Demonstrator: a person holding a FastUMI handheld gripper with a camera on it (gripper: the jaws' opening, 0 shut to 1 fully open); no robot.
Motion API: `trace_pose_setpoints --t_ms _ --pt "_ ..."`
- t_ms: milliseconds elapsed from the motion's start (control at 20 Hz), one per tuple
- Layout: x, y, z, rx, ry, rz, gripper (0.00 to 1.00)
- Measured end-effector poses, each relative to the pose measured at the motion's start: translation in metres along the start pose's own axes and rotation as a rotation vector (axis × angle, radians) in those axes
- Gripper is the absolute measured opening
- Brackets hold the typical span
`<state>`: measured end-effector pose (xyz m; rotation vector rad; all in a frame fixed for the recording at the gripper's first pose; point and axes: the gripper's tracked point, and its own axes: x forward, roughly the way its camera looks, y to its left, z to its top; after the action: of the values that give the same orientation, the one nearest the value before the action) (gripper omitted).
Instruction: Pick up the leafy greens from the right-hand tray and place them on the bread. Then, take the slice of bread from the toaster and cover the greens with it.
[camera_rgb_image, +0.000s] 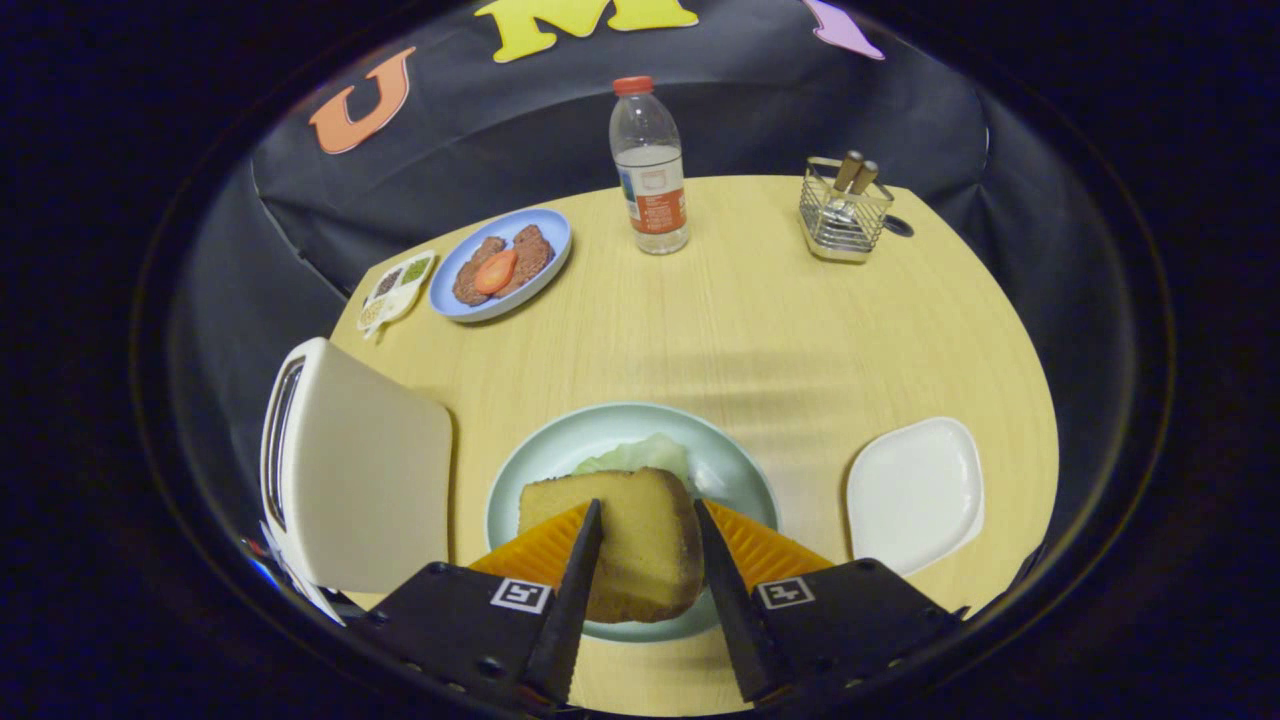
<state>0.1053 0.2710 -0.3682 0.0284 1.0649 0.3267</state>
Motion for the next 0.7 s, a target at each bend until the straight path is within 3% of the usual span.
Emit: trace_pose_setpoints --t_ms 300,450,700 --pt "-0.044 -0.012 0.011 -0.073 -0.106 -0.044 0.75" --pt "-0.088 -0.015 0.024 -0.122 -0.231 -0.087 0.86" --pt "-0.173 -0.005 0.034 -0.15 -0.456 -0.083 0.98"
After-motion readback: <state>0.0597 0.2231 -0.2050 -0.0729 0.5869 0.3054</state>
